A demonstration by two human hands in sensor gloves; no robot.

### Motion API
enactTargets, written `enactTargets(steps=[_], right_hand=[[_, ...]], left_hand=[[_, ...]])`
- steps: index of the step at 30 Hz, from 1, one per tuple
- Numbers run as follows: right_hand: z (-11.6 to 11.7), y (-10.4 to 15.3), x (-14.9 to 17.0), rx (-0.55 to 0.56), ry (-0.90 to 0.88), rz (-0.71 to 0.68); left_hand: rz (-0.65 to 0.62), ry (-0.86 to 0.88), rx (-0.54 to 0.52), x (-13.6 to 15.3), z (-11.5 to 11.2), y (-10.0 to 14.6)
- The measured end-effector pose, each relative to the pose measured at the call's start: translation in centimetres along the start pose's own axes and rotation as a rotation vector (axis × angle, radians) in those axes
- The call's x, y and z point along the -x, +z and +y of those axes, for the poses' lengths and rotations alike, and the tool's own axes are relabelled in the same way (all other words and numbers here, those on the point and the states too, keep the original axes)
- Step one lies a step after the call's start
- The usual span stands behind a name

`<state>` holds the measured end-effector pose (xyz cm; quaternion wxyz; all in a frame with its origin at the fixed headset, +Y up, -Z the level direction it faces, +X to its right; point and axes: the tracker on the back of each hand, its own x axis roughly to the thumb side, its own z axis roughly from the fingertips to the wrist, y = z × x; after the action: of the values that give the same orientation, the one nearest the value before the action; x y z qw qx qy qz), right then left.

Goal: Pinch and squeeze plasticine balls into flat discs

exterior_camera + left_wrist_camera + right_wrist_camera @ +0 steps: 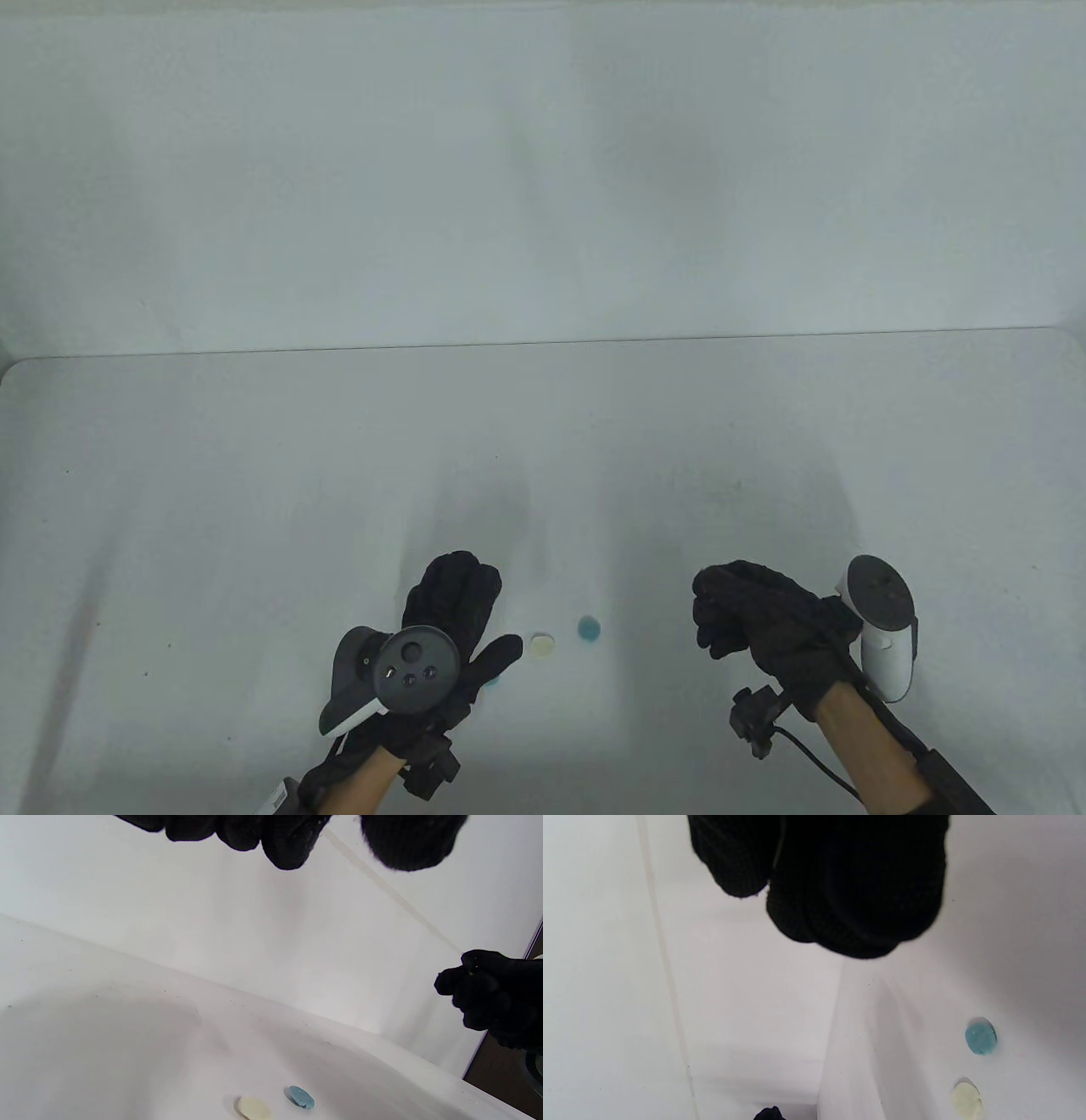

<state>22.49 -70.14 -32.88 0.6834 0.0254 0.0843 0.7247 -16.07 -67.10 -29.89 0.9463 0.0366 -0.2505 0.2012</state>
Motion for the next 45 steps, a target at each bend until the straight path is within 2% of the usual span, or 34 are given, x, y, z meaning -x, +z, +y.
enactTargets(steps=[4,8,14,19,22,24,26,36,41,45], right_hand=[[-0.1,-0.2,0.8,-0.126,-0.149,0.03],[-0.1,-0.3,1.0,-0.102,-0.123,0.034],[-0.3,-0.1,0.3,0.016,-0.05,0.022],[-0.3,0.1,-0.1,0.053,-0.016,0.002],[-0.2,0.1,0.2,0.019,-0.044,0.007],[-0.1,-0.1,0.7,-0.087,-0.123,0.018],[0.1,-0.2,0.9,-0.125,-0.141,0.023],[0.3,-0.1,0.4,-0.065,0.019,0.049],[0.2,0.0,0.2,-0.002,0.025,0.049],[0.3,0.0,0.1,0.001,0.027,0.026]], left_hand=[[0.003,0.0,0.0,0.0,0.0,0.0],[0.004,0.0,0.005,0.0,0.0,0.0],[0.005,-0.003,0.006,0.0,0.0,0.0],[0.005,-0.003,0.008,0.0,0.0,0.0],[0.001,-0.004,0.0,-0.1,0.1,0.0],[0.003,-0.002,0.0,-0.1,0.1,0.0],[0.003,-0.004,0.0,-0.1,0.1,0.0],[0.008,-0.003,0.0,0.0,0.1,0.0],[0.002,-0.001,-0.006,-0.1,0.2,0.0],[-0.004,-0.001,-0.008,-0.1,0.3,0.0]])
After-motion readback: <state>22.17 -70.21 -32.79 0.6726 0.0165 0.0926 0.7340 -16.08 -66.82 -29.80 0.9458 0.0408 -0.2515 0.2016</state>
